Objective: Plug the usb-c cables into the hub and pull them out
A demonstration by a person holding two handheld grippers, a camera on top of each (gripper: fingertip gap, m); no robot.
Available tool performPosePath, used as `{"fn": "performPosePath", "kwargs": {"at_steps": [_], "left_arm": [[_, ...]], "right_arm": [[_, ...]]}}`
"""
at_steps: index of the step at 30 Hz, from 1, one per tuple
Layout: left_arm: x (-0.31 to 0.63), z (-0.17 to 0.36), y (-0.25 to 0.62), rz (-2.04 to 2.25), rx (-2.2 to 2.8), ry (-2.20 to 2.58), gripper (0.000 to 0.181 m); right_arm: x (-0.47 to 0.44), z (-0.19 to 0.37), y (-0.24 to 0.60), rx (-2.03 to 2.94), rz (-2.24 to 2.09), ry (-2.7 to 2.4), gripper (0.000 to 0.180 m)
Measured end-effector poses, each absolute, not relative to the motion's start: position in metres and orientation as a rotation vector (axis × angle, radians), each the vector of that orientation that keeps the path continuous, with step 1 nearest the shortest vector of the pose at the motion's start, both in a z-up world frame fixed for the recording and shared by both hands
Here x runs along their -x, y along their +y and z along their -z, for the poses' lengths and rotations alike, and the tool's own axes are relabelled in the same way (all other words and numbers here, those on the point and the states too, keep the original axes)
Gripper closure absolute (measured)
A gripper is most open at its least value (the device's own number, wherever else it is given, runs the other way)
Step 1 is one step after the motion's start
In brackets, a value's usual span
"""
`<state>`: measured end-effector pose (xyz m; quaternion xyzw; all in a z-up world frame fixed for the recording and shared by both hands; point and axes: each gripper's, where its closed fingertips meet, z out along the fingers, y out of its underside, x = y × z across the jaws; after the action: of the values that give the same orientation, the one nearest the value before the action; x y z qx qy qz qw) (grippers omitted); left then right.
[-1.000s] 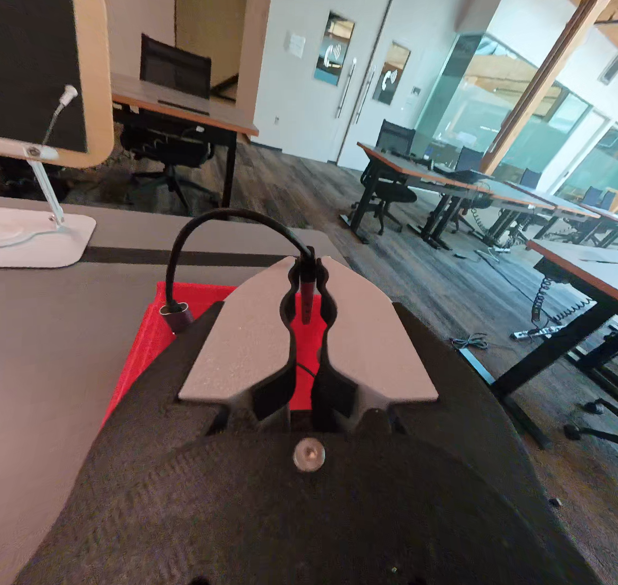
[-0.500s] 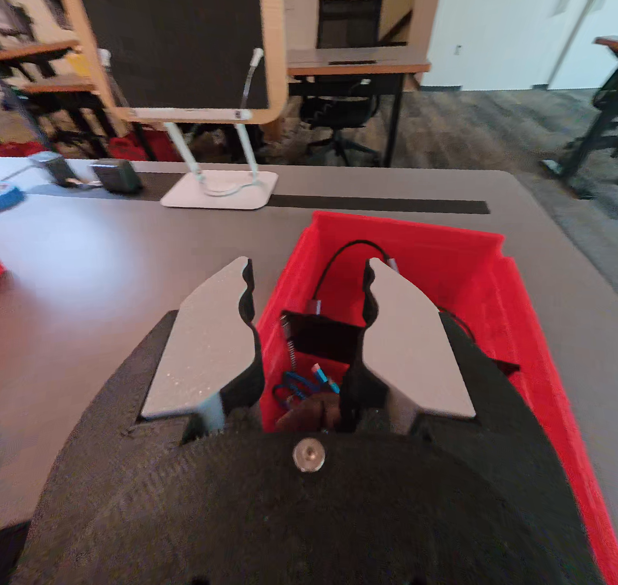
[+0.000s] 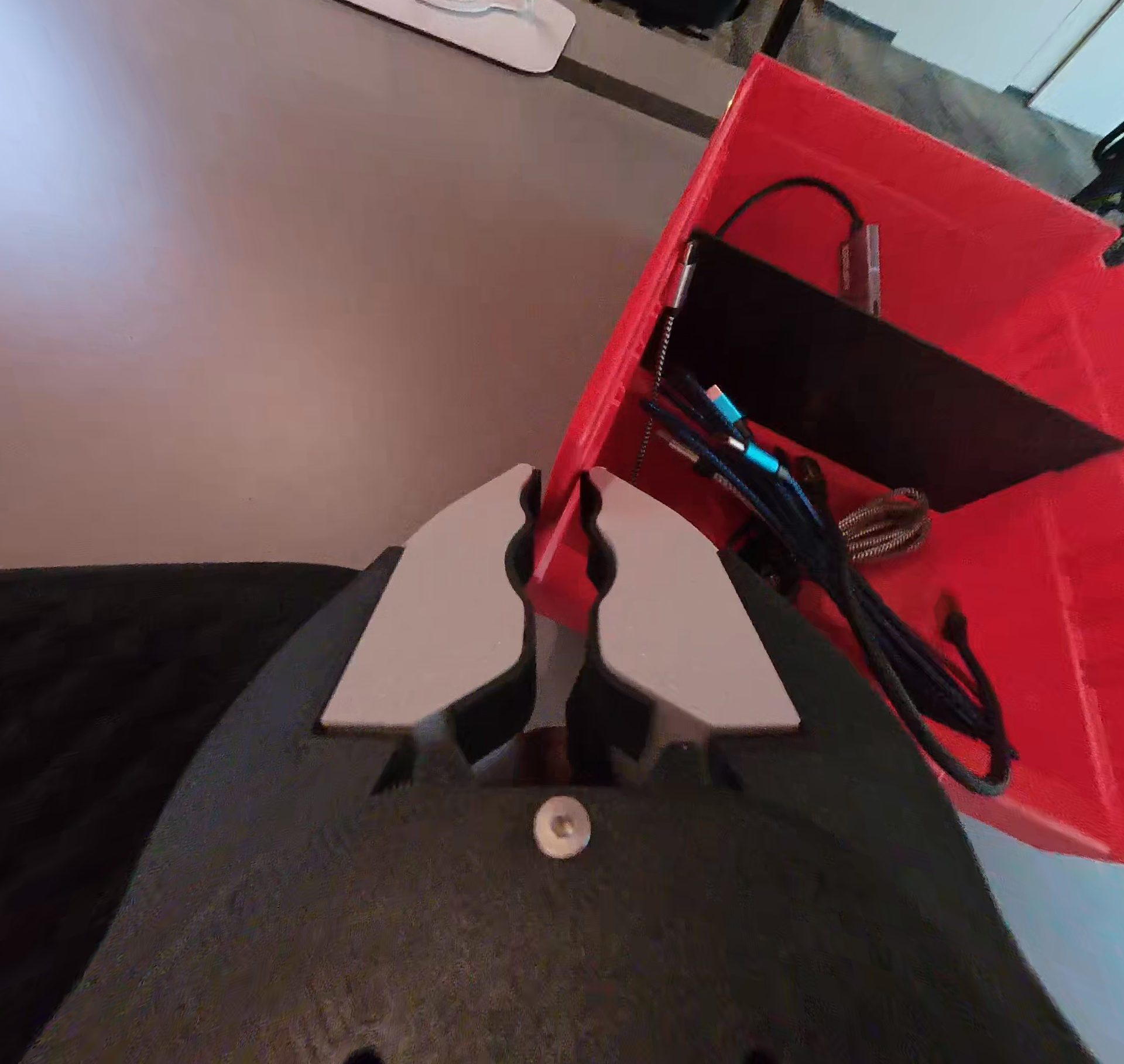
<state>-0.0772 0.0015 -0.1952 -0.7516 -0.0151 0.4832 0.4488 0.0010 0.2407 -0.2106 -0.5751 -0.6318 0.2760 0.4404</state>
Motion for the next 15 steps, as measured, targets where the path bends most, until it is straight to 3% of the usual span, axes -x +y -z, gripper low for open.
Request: {"fn": "performPosePath", "kwargs": {"at_steps": [2,8,15], "left_arm": [[0.077,0.195,0.002,-1.200,1.857,-0.033,0.156],[0.067,0.172,-0.004,-1.166,1.717,-0.059,0.156],[0.003,0.067,-0.067,-0.971,1.312,-0.113,0.156]], "right_arm": [[0.011,0.211,0.229,1.367,-0.652,-1.569,0.166],[0.045,0.211,0.169,1.295,-0.749,-1.670,0.155],[0.080,0.212,0.107,1.170,-0.731,-1.782,0.151]]}}
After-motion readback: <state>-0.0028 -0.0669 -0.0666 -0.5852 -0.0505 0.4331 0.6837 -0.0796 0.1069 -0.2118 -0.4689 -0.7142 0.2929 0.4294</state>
